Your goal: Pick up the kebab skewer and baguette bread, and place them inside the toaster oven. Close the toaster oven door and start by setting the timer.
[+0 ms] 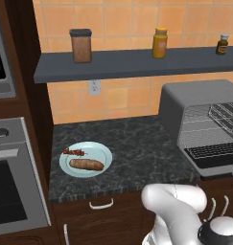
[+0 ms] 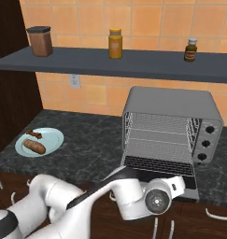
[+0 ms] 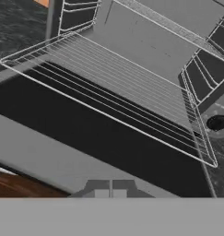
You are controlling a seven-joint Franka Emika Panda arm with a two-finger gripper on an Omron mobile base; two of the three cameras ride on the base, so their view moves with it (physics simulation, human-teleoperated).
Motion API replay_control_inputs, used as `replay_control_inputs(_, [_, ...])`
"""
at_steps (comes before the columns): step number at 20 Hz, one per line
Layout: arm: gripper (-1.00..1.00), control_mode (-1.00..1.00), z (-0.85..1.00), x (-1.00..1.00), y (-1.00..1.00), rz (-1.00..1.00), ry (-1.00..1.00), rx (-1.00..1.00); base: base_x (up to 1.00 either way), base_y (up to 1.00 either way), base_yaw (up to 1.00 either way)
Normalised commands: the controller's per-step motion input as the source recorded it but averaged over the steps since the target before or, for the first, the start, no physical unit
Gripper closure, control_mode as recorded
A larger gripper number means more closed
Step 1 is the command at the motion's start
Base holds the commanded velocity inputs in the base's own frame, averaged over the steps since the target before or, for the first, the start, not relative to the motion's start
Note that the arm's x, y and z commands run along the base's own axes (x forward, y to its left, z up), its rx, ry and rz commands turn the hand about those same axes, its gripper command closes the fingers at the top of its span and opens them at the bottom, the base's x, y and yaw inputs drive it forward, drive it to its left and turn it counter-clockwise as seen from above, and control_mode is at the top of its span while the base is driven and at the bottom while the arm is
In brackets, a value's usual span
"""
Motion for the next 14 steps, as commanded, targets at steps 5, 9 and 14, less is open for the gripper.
replay_control_inputs(5, [1.0, -1.0, 0.95, -0.22, 0.66, 0.0, 0.29, 0.06, 0.0, 0.0, 0.0])
replay_control_inputs(9, [1.0, -1.0, 0.27, 0.03, 1.0, 0.0, 0.27, 0.08, 0.0, 0.0, 0.0])
replay_control_inputs(14, [1.0, -1.0, 0.09, 0.28, 1.0, 0.0, 0.17, 0.01, 0.0, 0.0, 0.0])
